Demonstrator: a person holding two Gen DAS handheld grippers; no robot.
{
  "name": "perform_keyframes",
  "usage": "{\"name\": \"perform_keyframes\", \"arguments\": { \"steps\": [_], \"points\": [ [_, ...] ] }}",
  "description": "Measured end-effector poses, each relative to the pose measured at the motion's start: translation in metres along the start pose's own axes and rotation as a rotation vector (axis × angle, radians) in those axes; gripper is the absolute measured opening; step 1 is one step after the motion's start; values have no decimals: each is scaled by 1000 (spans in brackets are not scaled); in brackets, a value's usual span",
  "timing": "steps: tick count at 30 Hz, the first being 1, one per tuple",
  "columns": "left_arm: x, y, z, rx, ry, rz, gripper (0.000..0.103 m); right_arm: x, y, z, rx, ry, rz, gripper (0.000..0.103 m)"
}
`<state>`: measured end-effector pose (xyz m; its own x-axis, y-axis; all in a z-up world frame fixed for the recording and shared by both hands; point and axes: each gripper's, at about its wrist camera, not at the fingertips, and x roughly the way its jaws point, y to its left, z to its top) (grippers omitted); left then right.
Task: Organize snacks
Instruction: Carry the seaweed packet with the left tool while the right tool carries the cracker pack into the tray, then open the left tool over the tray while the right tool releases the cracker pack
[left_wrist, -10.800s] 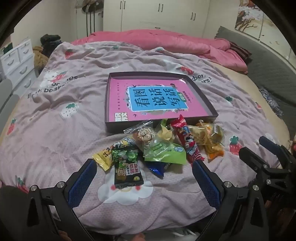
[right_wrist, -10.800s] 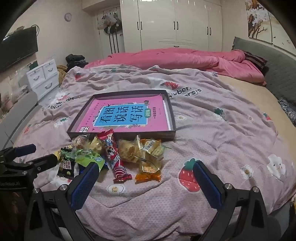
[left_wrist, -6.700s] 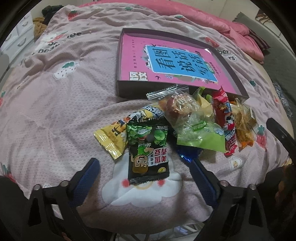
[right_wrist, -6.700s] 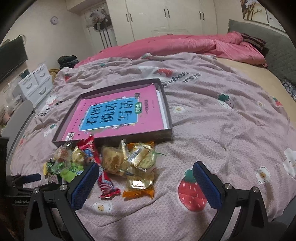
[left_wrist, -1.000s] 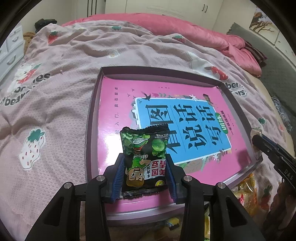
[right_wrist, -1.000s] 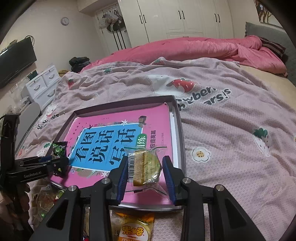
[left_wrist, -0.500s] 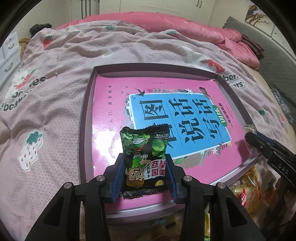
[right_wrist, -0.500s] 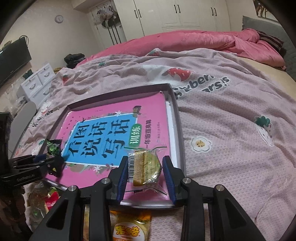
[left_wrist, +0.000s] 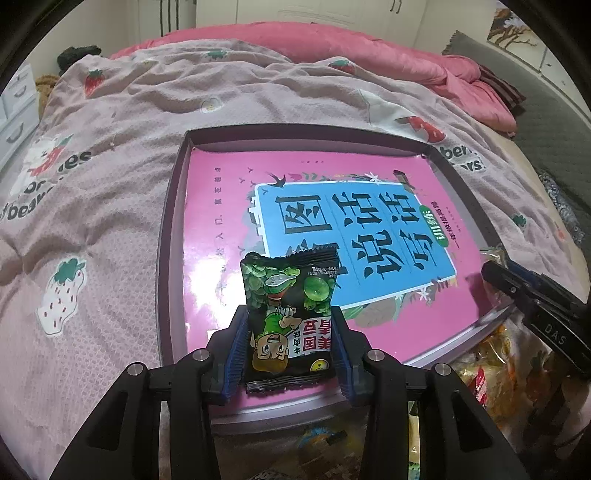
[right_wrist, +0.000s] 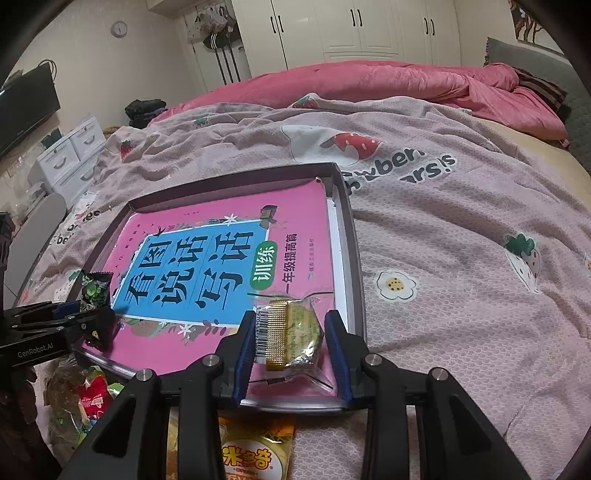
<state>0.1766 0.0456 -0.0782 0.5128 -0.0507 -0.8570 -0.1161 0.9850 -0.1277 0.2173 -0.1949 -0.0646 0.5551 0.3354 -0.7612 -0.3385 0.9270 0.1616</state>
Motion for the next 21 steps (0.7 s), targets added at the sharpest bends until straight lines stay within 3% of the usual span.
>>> {"name": "perform_keyframes", "arguments": {
  "steps": [21],
  "points": [
    [-11,3,0,-11,-18,-33,44,-4,-2,2,10,-9,10,42]
  ]
}}
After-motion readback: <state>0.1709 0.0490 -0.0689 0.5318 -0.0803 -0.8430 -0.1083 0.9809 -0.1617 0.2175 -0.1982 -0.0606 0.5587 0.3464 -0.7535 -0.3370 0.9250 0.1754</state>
